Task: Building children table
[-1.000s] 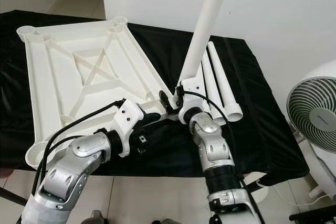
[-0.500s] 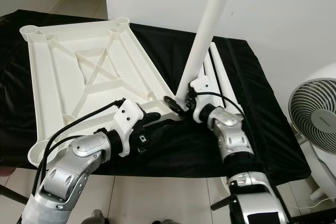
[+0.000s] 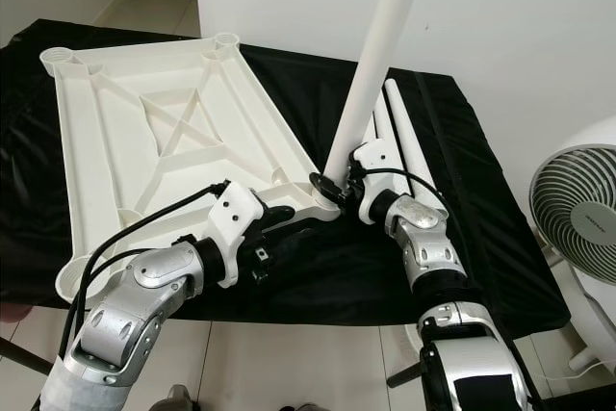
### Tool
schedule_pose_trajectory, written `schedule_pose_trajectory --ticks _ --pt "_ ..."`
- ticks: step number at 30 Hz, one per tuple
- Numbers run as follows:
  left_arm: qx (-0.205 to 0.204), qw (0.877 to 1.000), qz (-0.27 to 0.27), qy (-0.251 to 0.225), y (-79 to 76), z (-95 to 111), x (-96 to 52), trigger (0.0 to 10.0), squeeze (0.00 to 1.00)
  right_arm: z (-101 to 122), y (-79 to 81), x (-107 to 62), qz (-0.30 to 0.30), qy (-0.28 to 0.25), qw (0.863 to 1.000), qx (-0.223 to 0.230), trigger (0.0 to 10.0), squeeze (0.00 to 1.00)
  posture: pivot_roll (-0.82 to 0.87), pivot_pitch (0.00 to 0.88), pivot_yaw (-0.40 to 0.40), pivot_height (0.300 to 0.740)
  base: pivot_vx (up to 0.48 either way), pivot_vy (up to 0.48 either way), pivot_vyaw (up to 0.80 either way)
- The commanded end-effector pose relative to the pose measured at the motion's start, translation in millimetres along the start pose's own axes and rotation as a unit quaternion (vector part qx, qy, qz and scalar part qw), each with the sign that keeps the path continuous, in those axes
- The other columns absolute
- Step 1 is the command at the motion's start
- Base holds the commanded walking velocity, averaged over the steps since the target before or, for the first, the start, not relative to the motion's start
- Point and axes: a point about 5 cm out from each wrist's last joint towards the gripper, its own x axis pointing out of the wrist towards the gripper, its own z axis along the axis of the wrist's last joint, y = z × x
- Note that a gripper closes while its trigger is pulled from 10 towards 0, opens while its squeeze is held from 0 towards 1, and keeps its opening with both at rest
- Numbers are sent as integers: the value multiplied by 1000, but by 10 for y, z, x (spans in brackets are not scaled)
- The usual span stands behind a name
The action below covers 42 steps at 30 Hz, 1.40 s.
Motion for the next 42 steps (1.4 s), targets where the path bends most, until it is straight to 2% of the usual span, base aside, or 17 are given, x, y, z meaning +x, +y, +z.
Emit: schedule_pose_trajectory --ticks 1,8,10,14,16,22,24,25,29,31,34,35,36,37,40,41,42 --pt "-5 999 41 6 18 -25 10 10000 0 -122 15 -26 -6 23 1000 11 0 0 169 67 -123 740 0 0 0" --pt "-7 999 43 6 13 -27 8 10000 0 -168 109 32 -75 23 996 39 0 0 166 70 -125 740 0 0 0" --pt "-8 999 41 5 1 -26 22 10000 0 -152 177 53 -120 15 990 67 0 0 157 70 -122 740 0 0 0" --pt "-9 999 37 5 -12 -24 34 10000 0 -135 198 59 -161 15 983 83 0 0 156 69 -121 740 0 0 0" --pt "-9 999 31 5 -35 -24 40 10000 0 -51 245 64 -218 14 972 90 0 0 147 67 -118 740 0 0 0" --pt "-10 1000 28 5 -47 -23 48 10000 0 -2 278 58 -255 13 962 93 0 0 144 64 -118 740 0 0 0" --pt "-10 1000 25 5 -54 -22 53 10000 0 25 327 60 -284 14 954 92 0 0 142 61 -119 740 0 0 0" --pt "-10 1000 21 4 -60 -23 60 10000 0 54 406 44 -345 20 934 94 0 0 147 55 -122 740 0 0 0" --pt "-9 1000 21 4 -57 -16 60 10000 0 70 486 31 -373 22 921 106 0 0 149 52 -121 740 0 0 0" --pt "-9 1000 22 4 -54 -13 57 10000 0 76 561 46 -368 23 922 120 0 0 154 48 -120 740 0 0 0" --pt "-9 1000 22 4 -53 -12 53 10000 0 80 556 38 -367 24 921 124 0 0 154 48 -120 740 0 0 0" --pt "-9 1000 22 5 -52 -13 51 10000 0 91 543 31 -370 25 921 120 1725 0 155 45 -121 740 0 0 0" --pt "-10 1000 22 5 -52 -14 48 10000 0 100 536 26 -372 25 920 116 1725 0 156 44 -120 740 0 0 0" --pt "-9 1000 22 5 -51 -14 46 10000 0 105 520 22 -375 25 920 113 10000 0 157 42 -120 740 0 0 0" --pt "-9 1000 22 5 -46 -15 42 10000 0 116 498 31 -365 17 924 107 10000 0 157 41 -118 740 0 0 0" --pt "-9 1000 22 6 -45 -16 41 10000 0 125 490 31 -359 11 927 111 10000 1000 156 40 -119 740 0 0 0" --pt "-9 1000 22 6 -45 -16 41 10000 0 125 490 31 -359 11 927 111 10000 1000 156 40 -119 740 0 0 0"
